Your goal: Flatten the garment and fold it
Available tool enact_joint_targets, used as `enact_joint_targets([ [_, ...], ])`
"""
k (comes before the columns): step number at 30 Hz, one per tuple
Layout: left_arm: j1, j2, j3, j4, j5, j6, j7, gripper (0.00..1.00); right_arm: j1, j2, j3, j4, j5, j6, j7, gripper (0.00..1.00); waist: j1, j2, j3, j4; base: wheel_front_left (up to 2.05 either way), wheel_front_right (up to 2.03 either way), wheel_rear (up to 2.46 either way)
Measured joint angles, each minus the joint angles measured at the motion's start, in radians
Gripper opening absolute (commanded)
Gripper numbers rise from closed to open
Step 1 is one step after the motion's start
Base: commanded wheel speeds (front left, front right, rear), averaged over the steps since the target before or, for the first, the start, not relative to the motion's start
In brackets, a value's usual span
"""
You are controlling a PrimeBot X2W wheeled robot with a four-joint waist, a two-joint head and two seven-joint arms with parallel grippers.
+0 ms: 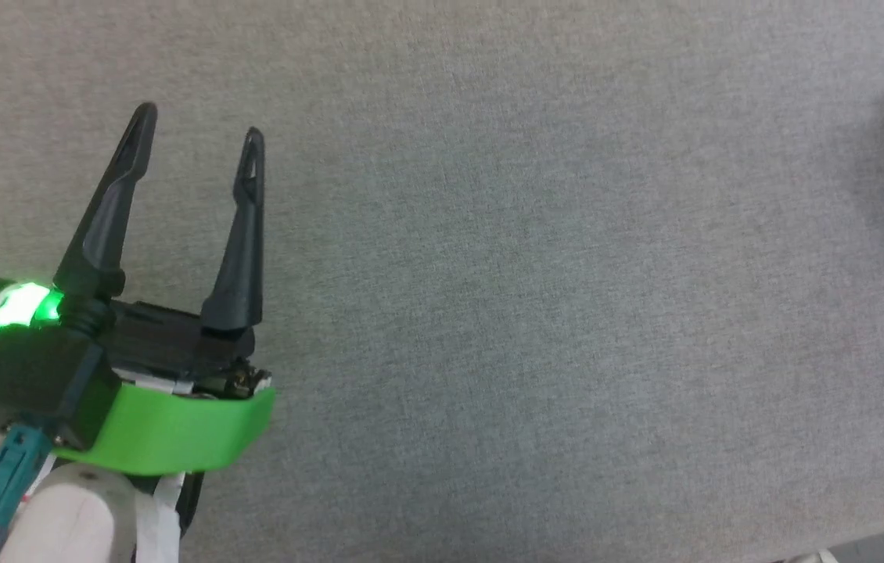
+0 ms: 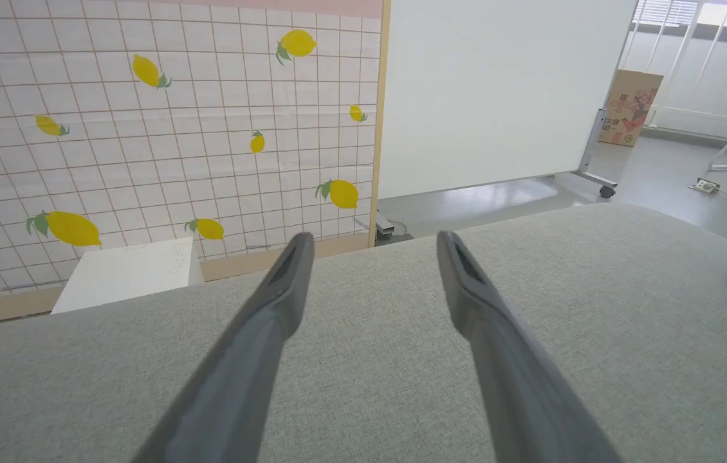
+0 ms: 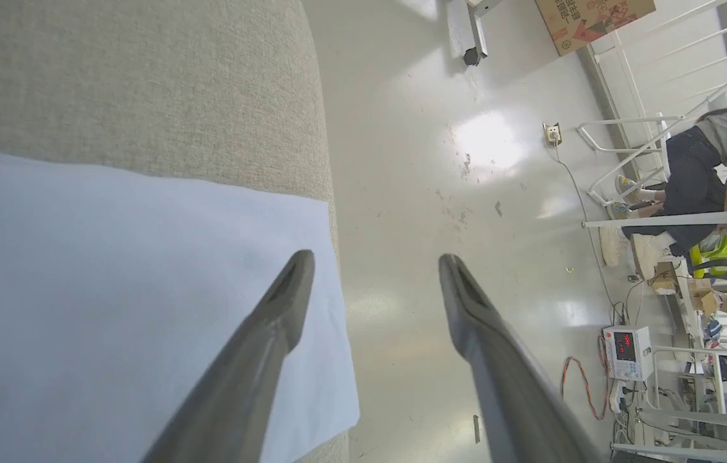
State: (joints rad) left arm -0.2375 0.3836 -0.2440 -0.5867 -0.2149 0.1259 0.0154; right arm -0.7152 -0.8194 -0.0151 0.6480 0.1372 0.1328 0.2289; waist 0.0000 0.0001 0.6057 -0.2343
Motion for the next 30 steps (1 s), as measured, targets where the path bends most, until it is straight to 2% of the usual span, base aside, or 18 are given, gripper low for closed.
enact_joint_targets([
  [4,0.023,-0.016,0.015,0.062,-0.016,0.019,-0.043,1.00,-0.003,0.039,0.006,0.007,0.032,0.000,-0.033,1.00,0.0000,0.0000,-0.043,0.013,0.00,0.00,0.00],
  [8,0.059,-0.039,0.045,0.140,-0.029,0.045,-0.100,1.00,-0.002,0.119,-0.019,-0.003,0.112,0.000,-0.086,1.00,0.0000,0.0000,-0.097,0.029,0.00,0.00,0.00],
  [12,0.102,-0.052,0.075,0.221,-0.053,0.063,-0.167,1.00,0.030,0.200,-0.025,-0.058,0.174,0.000,-0.124,1.00,0.0000,-0.0001,-0.160,0.050,0.00,0.00,0.00],
  [16,0.140,-0.063,0.085,0.277,-0.066,0.068,-0.212,1.00,0.129,0.268,-0.044,-0.139,0.199,0.000,-0.143,1.00,-0.0001,-0.0001,-0.224,0.076,0.00,0.00,0.00],
  [18,0.155,-0.071,0.090,0.292,-0.069,0.070,-0.229,1.00,0.183,0.304,-0.059,-0.193,0.195,0.000,-0.150,1.00,-0.0001,0.0000,-0.252,0.091,0.00,0.00,0.00],
  [19,0.168,-0.080,0.094,0.310,-0.079,0.070,-0.239,1.00,0.241,0.352,-0.087,-0.259,0.179,0.000,-0.155,1.00,-0.0001,-0.0001,-0.280,0.110,0.00,0.00,0.00],
  [25,0.214,-0.095,0.101,0.363,-0.082,0.083,-0.256,1.00,0.417,0.497,-0.149,-0.475,0.094,0.000,-0.163,1.00,-0.0001,0.0000,-0.346,0.177,0.00,0.00,0.00],
  [30,0.243,-0.106,0.090,0.391,-0.081,0.078,-0.265,1.00,0.551,0.617,-0.175,-0.610,0.027,0.000,-0.171,1.00,-0.0001,-0.0001,-0.398,0.222,0.00,0.00,0.00],
])
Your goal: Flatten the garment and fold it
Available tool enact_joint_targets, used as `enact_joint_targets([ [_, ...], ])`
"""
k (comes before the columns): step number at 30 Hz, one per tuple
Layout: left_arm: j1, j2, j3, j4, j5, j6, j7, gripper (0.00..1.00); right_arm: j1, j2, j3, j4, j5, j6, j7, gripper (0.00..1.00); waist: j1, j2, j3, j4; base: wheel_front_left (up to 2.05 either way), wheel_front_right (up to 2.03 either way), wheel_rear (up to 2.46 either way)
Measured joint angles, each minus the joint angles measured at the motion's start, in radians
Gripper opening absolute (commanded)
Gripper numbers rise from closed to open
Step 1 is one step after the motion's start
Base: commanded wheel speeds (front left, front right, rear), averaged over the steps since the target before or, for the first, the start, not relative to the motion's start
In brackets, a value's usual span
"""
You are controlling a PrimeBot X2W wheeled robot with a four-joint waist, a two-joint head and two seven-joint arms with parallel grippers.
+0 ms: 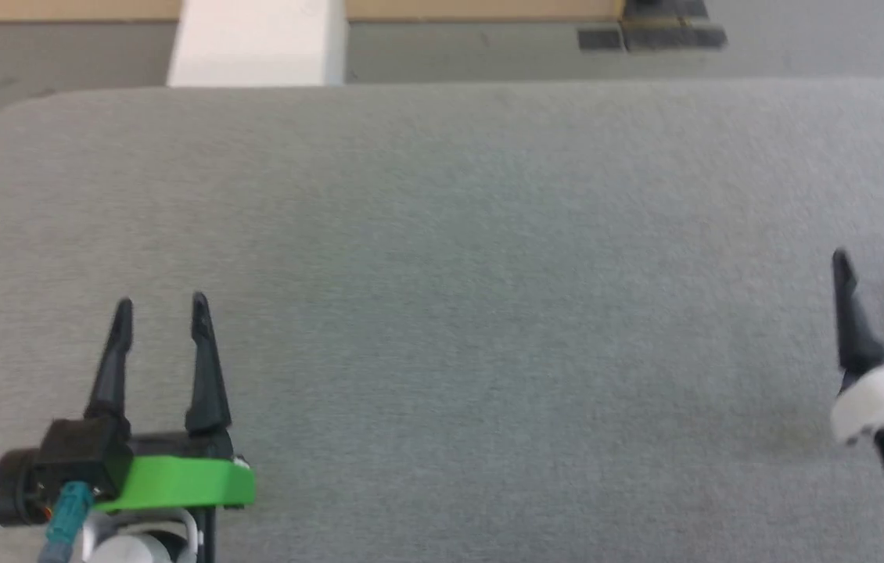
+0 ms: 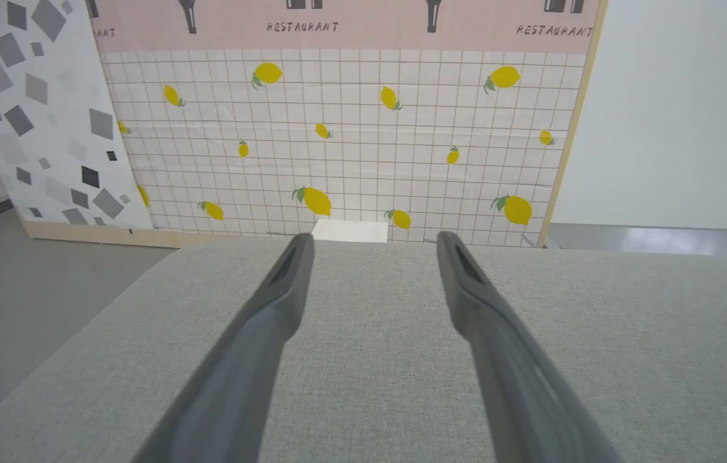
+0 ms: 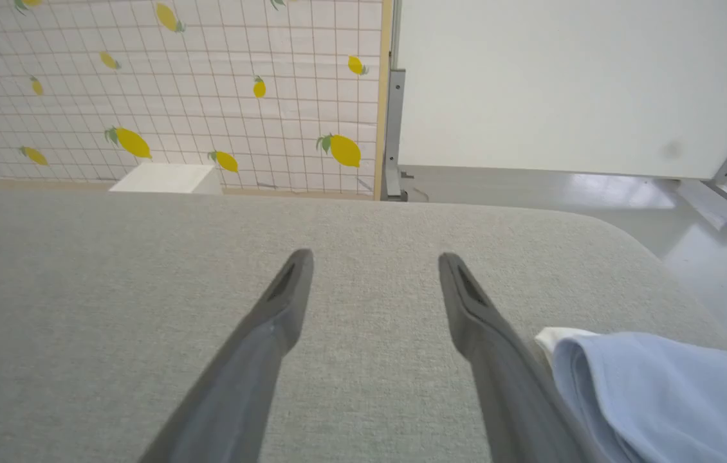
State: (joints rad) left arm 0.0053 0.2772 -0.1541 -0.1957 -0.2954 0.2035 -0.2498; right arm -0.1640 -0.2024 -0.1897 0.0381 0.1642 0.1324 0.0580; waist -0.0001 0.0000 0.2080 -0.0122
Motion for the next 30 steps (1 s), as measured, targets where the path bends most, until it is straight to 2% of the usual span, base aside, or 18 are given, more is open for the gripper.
enact_joint_targets([
  [1,0.012,-0.012,-0.002,0.012,-0.001,-0.009,-0.003,1.00,0.045,0.043,-0.012,-0.027,-0.022,0.000,-0.021,1.00,0.0000,0.0000,-0.023,0.016,0.00,0.00,0.00],
  [3,0.027,-0.029,-0.001,0.021,-0.006,-0.016,-0.003,1.00,0.086,0.077,-0.016,-0.044,-0.047,0.000,-0.044,1.00,0.0000,0.0000,-0.045,0.028,0.00,0.00,0.00],
  [8,0.067,-0.058,0.017,0.018,-0.030,-0.069,-0.004,1.00,0.172,0.127,-0.046,-0.059,-0.118,0.000,-0.123,1.00,0.0000,0.0000,-0.102,0.051,0.00,0.00,0.00],
  [11,0.092,-0.059,0.019,0.024,-0.004,-0.105,-0.004,1.00,0.202,0.141,-0.067,-0.055,-0.143,0.000,-0.162,1.00,0.0000,0.0000,-0.131,0.058,0.00,0.00,0.00],
  [16,0.110,-0.068,0.029,0.040,0.088,-0.112,-0.004,1.00,0.250,0.149,-0.070,-0.054,-0.173,0.000,-0.203,1.00,0.0000,0.0000,-0.165,0.056,0.00,0.00,0.00],
  [27,0.145,-0.132,0.050,0.087,0.138,-0.152,-0.007,1.00,0.274,0.150,-0.042,0.017,-0.154,0.000,-0.249,1.00,0.0000,0.0000,-0.196,0.013,0.00,0.00,0.00],
  [28,0.145,-0.133,0.053,0.090,0.140,-0.160,-0.007,0.00,0.274,0.150,-0.042,0.020,-0.154,0.000,-0.252,0.00,0.0000,0.0000,-0.197,0.011,0.00,0.00,0.00],
  [30,0.145,-0.133,0.050,0.090,0.139,-0.159,-0.007,0.00,0.274,0.150,-0.043,0.019,-0.154,0.000,-0.252,0.00,0.0000,0.0000,-0.197,0.011,0.00,0.00,0.00],
])
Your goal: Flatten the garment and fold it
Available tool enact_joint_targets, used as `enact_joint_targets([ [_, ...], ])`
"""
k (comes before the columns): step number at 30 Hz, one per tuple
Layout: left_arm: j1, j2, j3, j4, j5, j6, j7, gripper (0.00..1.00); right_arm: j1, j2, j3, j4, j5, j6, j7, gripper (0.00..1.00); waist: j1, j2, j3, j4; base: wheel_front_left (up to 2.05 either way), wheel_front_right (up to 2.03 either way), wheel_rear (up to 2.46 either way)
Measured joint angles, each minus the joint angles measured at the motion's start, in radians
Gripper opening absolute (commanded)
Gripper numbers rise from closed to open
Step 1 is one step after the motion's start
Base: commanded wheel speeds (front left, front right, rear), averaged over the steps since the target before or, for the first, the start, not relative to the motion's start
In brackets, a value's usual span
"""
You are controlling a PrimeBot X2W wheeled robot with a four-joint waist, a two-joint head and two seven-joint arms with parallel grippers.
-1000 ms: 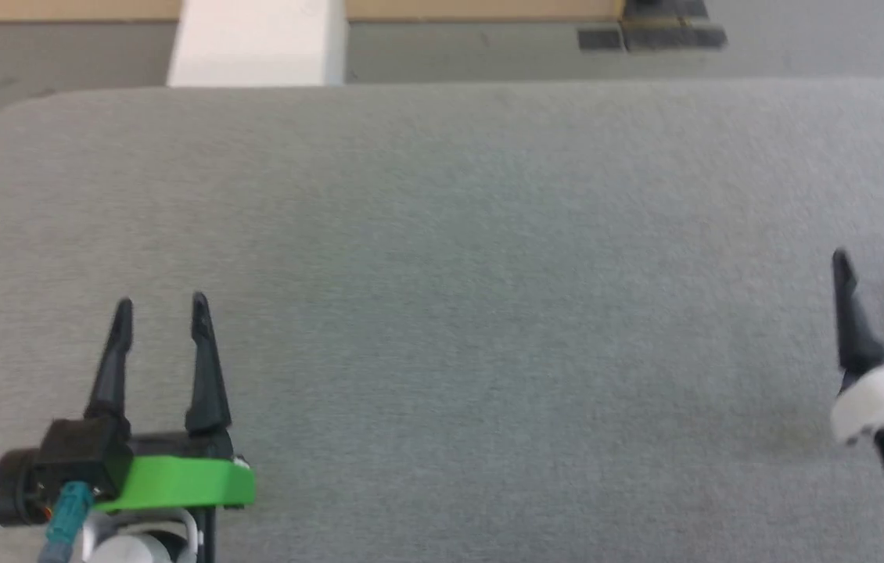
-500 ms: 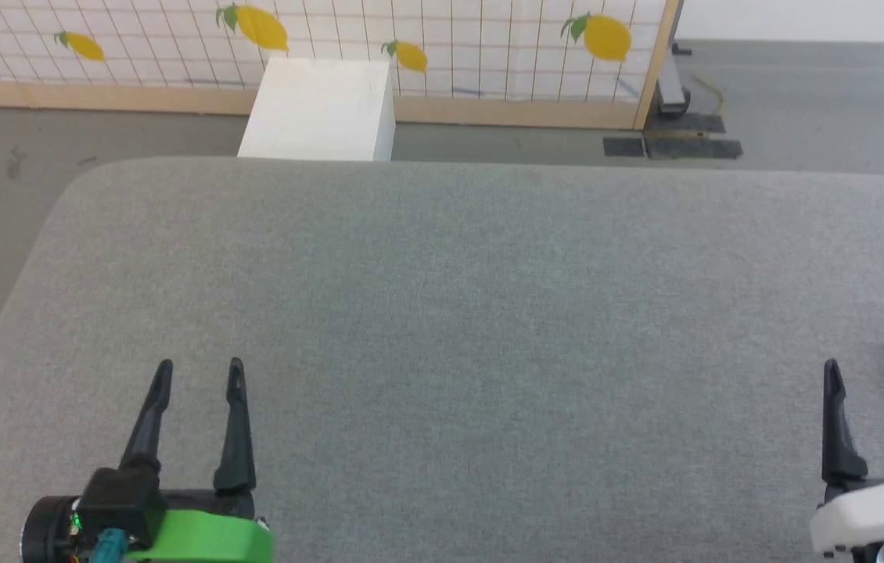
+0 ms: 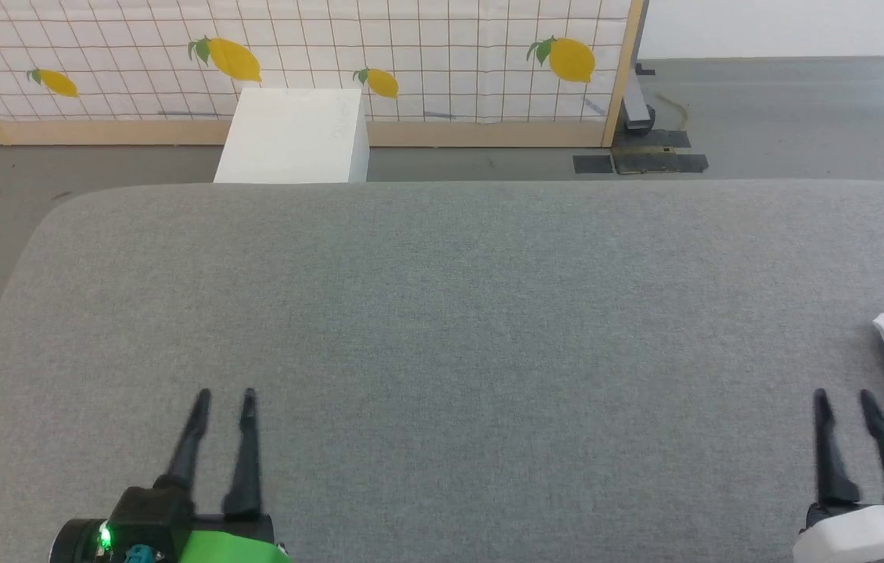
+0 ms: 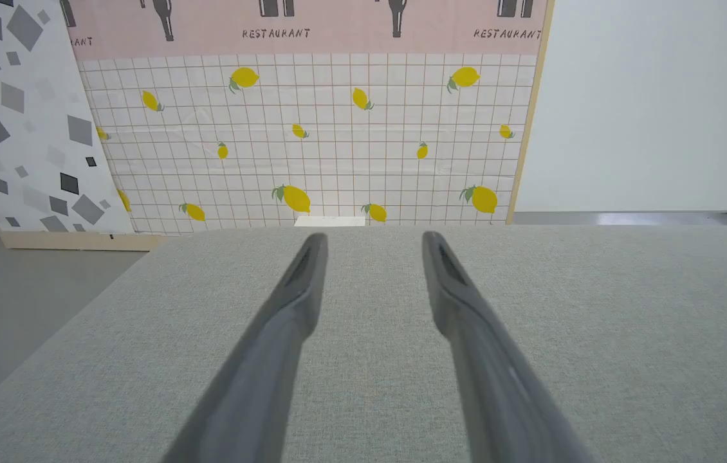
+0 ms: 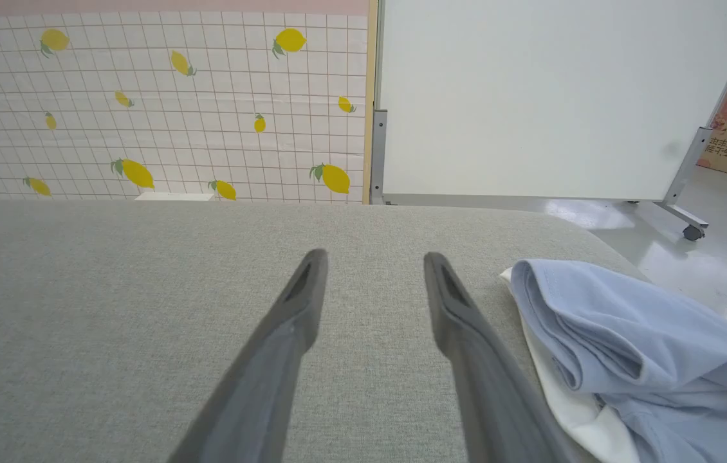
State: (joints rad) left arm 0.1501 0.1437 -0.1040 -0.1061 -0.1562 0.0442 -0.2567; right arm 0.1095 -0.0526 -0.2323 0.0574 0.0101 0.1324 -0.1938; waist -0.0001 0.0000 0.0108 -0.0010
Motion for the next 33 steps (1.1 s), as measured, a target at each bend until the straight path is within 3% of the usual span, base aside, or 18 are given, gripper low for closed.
enact_joint_targets([
  [33,-0.012,-0.016,0.017,0.020,0.018,-0.005,0.053,0.00,-0.007,0.000,0.046,-0.008,0.000,0.000,0.039,0.00,0.0001,0.0000,-0.003,0.000,0.00,0.00,0.00],
])
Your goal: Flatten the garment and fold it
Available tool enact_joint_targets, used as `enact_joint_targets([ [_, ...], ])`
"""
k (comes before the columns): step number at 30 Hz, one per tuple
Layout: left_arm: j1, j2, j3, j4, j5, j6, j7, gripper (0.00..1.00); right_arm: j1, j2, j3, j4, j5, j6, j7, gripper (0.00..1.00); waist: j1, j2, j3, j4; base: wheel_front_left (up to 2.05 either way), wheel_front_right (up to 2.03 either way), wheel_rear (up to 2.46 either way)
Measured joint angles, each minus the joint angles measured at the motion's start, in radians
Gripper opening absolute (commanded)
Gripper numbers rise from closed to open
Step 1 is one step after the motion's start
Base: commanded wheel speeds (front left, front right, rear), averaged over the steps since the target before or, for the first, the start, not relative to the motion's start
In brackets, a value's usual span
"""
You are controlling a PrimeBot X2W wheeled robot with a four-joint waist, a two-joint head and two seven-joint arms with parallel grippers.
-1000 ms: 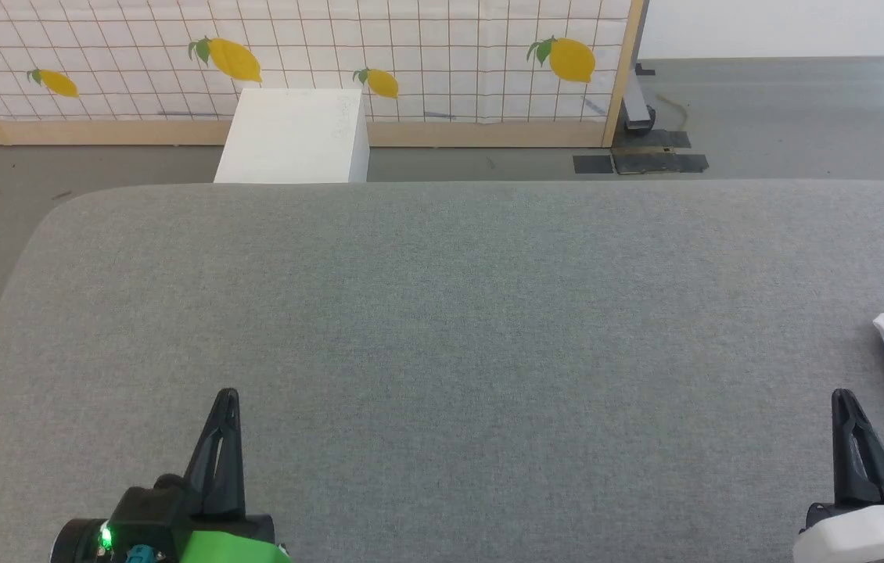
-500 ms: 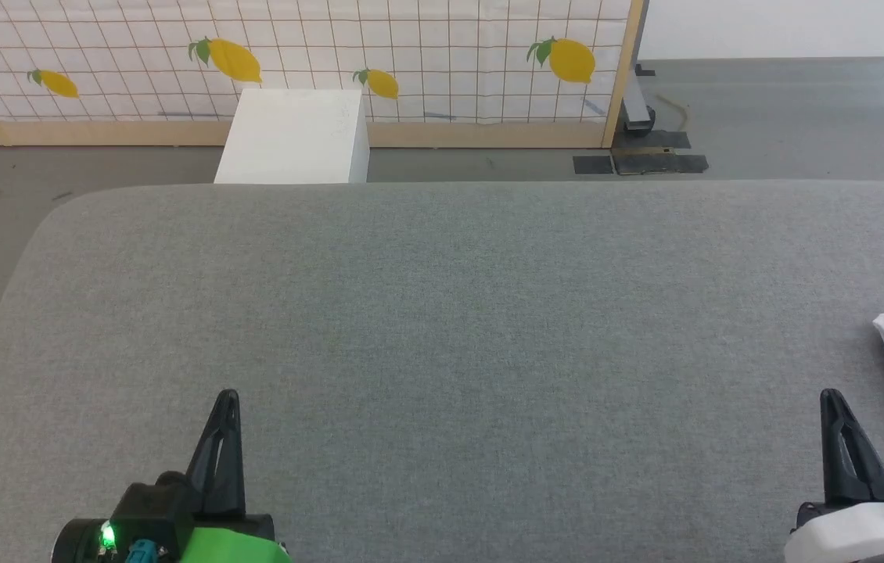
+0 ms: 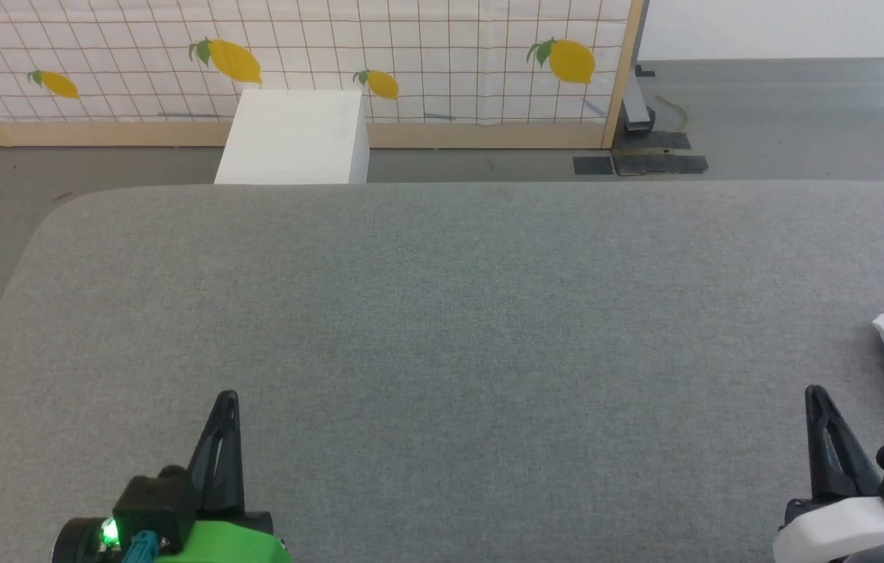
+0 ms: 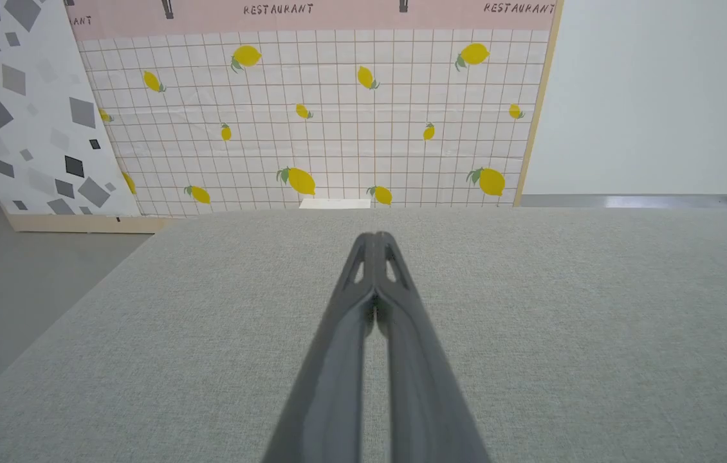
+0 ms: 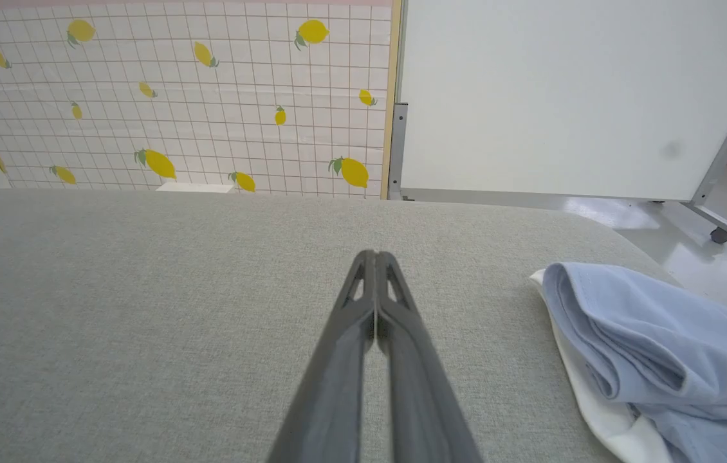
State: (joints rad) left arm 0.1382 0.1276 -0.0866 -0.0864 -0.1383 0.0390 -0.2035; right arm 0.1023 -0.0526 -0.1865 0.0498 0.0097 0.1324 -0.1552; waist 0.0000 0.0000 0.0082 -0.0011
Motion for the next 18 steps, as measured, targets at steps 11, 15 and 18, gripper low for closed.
enact_joint_targets([
  [11,-0.016,-0.006,0.008,0.009,0.017,-0.004,0.022,0.00,-0.009,0.000,0.021,-0.004,-0.001,0.000,0.016,0.00,0.0000,0.0000,-0.001,0.000,0.00,0.00,0.00],
  [15,-0.018,-0.008,0.011,0.013,0.028,-0.004,0.028,0.00,-0.012,0.000,0.028,-0.005,-0.001,0.000,0.023,0.00,0.0000,0.0000,-0.001,0.000,0.00,0.00,0.00],
  [18,-0.022,-0.011,0.013,0.015,0.033,-0.006,0.035,0.00,-0.017,0.000,0.033,-0.007,-0.001,0.000,0.026,0.00,0.0000,0.0000,-0.001,0.000,0.00,0.00,0.00],
])
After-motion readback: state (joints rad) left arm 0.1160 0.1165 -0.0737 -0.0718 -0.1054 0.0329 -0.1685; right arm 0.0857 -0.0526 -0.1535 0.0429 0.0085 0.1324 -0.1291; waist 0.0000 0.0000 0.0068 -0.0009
